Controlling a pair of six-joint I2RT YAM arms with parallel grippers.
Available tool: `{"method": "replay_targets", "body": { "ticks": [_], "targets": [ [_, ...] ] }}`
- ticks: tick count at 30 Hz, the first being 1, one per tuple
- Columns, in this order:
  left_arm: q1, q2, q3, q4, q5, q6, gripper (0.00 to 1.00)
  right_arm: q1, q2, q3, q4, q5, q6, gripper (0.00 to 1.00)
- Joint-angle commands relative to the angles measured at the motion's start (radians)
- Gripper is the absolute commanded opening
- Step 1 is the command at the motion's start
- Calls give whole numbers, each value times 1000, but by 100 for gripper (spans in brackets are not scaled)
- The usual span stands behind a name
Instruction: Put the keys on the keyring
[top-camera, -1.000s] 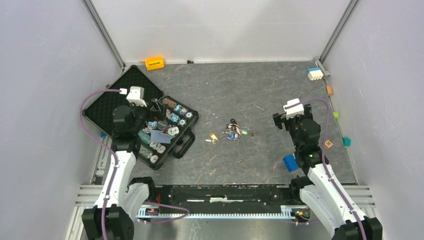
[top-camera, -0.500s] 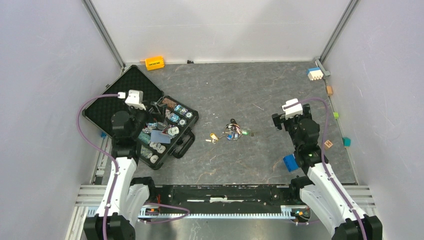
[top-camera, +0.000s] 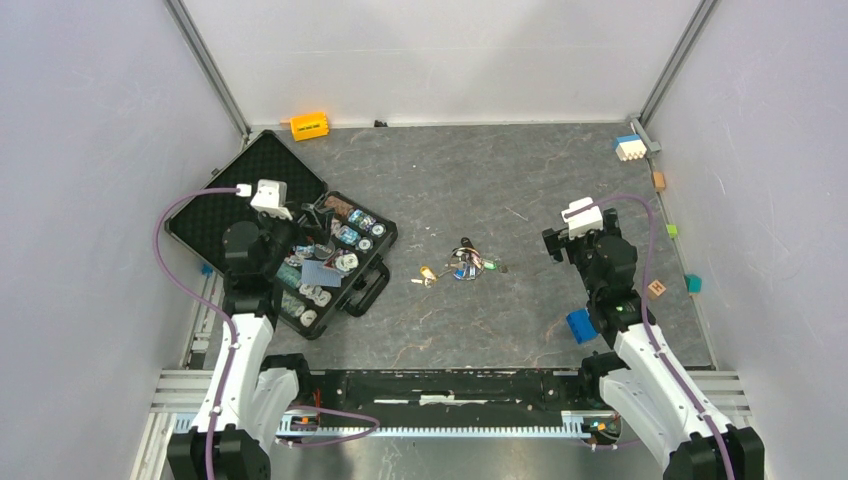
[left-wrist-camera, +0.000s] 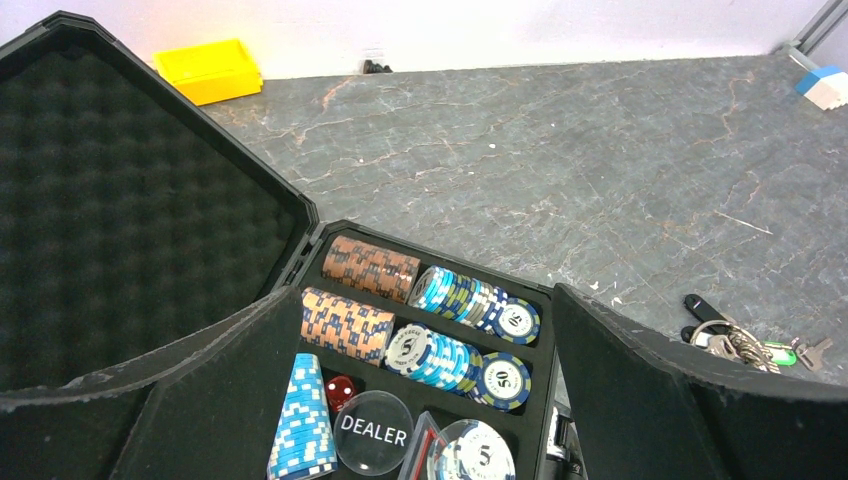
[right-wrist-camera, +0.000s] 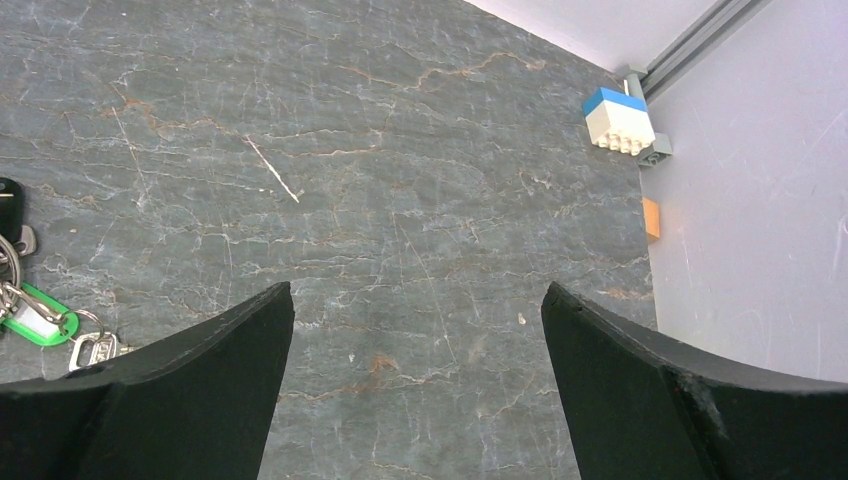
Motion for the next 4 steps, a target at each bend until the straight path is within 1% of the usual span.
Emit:
{"method": "replay_targets", "body": {
  "ticks": [1,4],
  "targets": [
    [6,-4,8,30,9,28,100,-5,2,24,20,-8,8,98],
    [5,10,8,32,9,30,100,-4,6,33,6,-23,10,98]
  ]
}}
